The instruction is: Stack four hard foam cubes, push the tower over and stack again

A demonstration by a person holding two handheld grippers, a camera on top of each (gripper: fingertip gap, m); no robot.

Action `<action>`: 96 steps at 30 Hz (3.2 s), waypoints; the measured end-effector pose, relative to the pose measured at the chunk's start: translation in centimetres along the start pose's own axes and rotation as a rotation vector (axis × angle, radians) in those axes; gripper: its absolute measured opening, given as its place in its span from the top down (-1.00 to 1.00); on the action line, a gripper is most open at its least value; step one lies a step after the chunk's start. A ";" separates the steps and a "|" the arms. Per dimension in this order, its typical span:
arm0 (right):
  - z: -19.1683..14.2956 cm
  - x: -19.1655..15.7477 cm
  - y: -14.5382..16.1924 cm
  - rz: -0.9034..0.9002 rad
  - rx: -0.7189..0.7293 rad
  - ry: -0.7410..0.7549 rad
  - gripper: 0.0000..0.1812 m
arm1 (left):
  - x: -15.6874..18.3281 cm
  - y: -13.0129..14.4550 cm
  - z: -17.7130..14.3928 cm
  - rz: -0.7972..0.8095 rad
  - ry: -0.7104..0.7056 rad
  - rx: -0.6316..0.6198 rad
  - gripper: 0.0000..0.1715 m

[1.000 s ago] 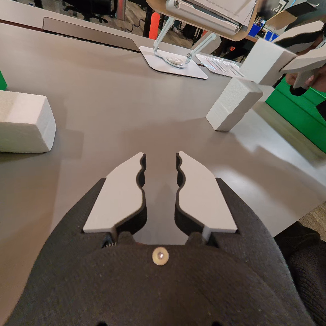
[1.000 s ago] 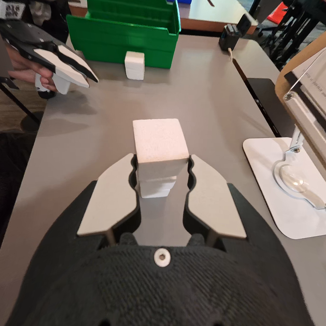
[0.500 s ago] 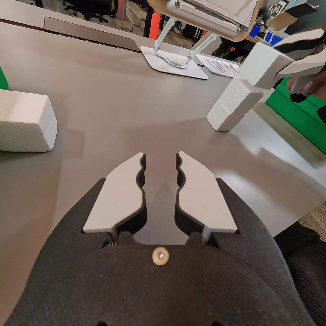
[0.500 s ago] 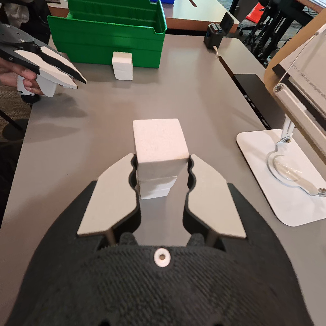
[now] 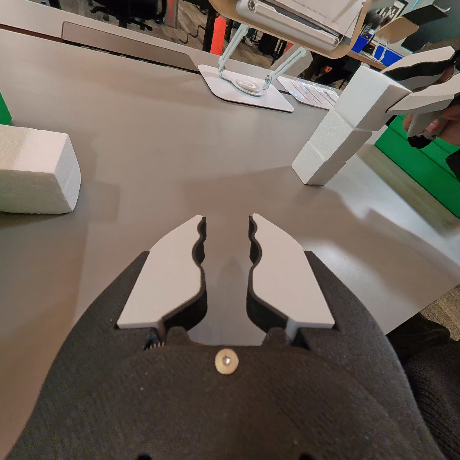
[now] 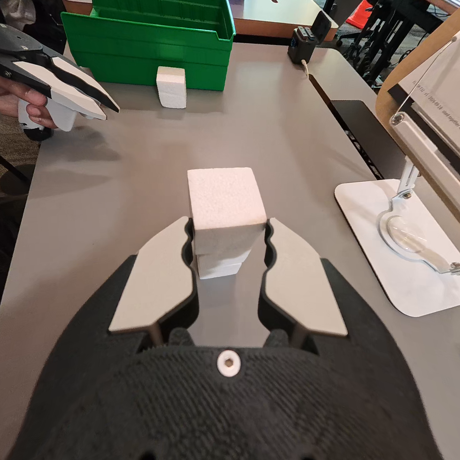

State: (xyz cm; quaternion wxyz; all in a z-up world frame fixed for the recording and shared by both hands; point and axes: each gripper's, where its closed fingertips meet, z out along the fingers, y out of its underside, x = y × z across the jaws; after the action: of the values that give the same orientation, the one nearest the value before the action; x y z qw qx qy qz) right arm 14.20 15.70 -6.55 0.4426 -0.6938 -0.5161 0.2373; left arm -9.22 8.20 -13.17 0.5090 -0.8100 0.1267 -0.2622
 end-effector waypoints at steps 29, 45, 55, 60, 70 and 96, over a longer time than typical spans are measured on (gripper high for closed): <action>0.1 -0.1 0.0 -0.033 0.005 -0.030 0.38 | 0.0 0.1 0.1 -0.002 0.001 -0.006 0.61; 0.1 0.2 0.1 -0.013 0.018 -0.050 0.38 | 0.0 0.2 0.1 -0.009 0.004 -0.013 0.61; 0.6 -0.2 0.9 -0.014 -0.026 -0.053 0.17 | 0.0 0.2 0.1 -0.009 0.006 -0.015 0.61; 0.6 -0.3 2.1 0.015 -0.054 -0.066 0.13 | 0.0 0.2 0.1 -0.008 0.006 -0.015 0.61; 2.2 -0.6 4.1 0.040 -0.084 -0.082 0.20 | 0.0 0.2 0.1 -0.005 0.006 -0.017 0.61; 2.5 -0.5 3.9 0.075 -0.018 -0.057 0.38 | 0.0 0.3 0.1 -0.005 0.006 -0.020 0.61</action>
State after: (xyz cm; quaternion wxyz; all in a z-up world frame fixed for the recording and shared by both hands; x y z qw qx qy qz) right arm 14.07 15.89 -11.20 0.4124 -0.7095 -0.5043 0.2687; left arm -9.12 8.16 -13.44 0.5000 -0.8145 0.1287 -0.2648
